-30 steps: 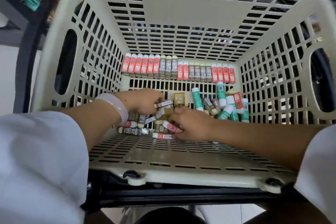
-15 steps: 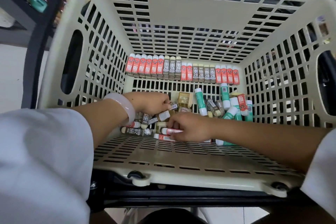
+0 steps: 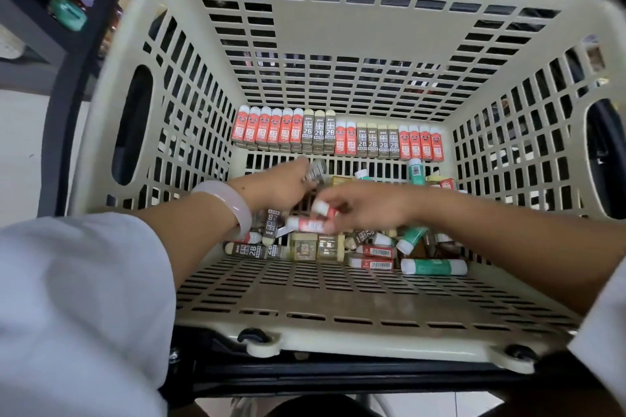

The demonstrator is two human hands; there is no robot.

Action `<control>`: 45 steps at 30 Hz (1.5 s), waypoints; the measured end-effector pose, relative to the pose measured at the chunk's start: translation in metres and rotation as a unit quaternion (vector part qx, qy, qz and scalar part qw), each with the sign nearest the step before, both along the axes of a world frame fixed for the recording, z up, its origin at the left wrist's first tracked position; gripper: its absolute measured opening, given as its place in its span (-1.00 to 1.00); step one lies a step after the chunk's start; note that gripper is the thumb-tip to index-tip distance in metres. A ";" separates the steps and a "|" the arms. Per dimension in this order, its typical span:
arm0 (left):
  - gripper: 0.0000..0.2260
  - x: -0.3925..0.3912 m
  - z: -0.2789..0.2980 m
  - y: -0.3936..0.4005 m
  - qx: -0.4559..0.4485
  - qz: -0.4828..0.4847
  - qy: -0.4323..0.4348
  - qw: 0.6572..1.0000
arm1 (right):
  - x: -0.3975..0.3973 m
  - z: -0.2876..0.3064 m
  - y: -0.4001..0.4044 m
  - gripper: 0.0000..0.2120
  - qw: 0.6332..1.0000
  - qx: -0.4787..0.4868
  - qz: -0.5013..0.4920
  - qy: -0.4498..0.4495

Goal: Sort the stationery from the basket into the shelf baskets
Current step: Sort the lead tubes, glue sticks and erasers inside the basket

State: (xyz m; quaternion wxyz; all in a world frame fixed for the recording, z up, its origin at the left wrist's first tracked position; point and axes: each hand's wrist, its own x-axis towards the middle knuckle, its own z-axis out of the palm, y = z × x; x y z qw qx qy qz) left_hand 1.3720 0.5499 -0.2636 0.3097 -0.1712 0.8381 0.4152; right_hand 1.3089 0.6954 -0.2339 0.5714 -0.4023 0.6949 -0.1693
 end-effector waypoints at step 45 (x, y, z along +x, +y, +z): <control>-0.82 -0.014 0.023 -0.003 0.296 0.440 0.091 0.843 | -0.028 -0.018 -0.036 -0.91 0.845 -0.143 -0.511 -0.067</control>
